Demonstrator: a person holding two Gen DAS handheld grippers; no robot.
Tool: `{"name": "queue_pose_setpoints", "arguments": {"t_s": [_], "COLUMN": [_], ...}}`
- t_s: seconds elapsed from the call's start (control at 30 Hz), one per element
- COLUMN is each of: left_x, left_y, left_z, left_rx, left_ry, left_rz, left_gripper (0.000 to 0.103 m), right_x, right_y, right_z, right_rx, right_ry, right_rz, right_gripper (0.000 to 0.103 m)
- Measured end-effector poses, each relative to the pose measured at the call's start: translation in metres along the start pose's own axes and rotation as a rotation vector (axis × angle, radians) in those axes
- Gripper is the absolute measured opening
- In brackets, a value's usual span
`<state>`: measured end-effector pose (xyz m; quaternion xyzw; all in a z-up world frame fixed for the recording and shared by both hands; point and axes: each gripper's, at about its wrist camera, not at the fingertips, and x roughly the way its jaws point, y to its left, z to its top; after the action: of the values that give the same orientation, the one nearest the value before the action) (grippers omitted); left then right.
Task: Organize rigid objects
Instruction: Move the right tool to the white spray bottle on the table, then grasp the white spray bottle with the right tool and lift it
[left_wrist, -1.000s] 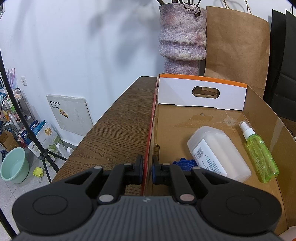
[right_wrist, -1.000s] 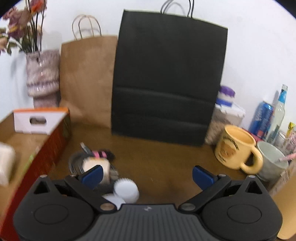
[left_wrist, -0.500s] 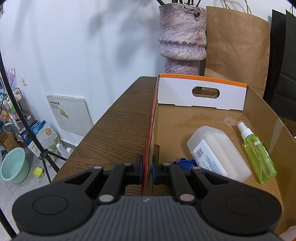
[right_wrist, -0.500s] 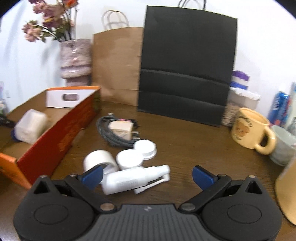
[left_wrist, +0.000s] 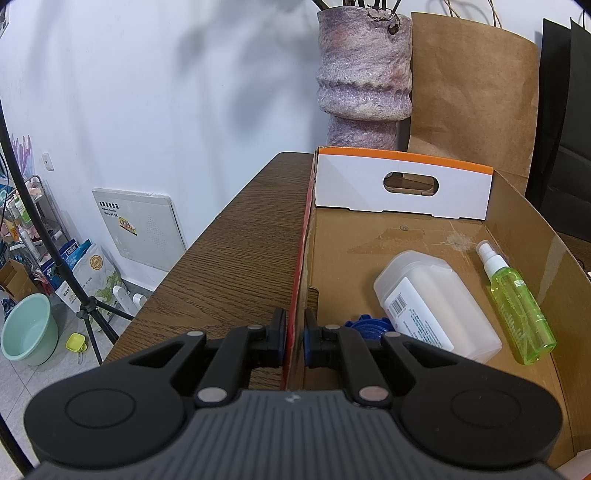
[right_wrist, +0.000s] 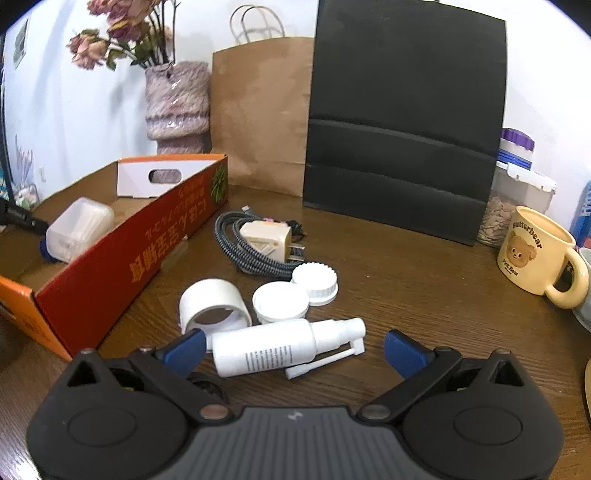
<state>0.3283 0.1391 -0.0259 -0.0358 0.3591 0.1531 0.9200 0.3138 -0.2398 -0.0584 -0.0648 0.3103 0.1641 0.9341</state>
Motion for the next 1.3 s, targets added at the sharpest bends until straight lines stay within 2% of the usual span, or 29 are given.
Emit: {"name": "queue_pose_setpoints", "arguments": {"t_s": [0.67, 0.77, 1.03, 1.3], "left_x": [0.0, 0.0, 0.0, 0.0], "left_y": [0.0, 0.0, -0.001, -0.001], "left_z": [0.0, 0.0, 0.0, 0.0], "left_rx": [0.0, 0.001, 0.001, 0.001], "left_ry": [0.0, 0.0, -0.001, -0.001], "left_rz": [0.0, 0.001, 0.001, 0.001], "left_gripper": [0.01, 0.01, 0.01, 0.01], "right_x": [0.036, 0.037, 0.032, 0.022], "right_y": [-0.016, -0.017, -0.018, -0.026], "right_z": [0.009, 0.009, 0.008, 0.012], "right_rx": [-0.02, -0.011, 0.008, 0.033], "right_ry": [0.05, 0.052, 0.054, 0.015], "right_rz": [-0.011, -0.007, -0.066, -0.127], "right_gripper": [0.103, 0.097, 0.097, 0.097]}}
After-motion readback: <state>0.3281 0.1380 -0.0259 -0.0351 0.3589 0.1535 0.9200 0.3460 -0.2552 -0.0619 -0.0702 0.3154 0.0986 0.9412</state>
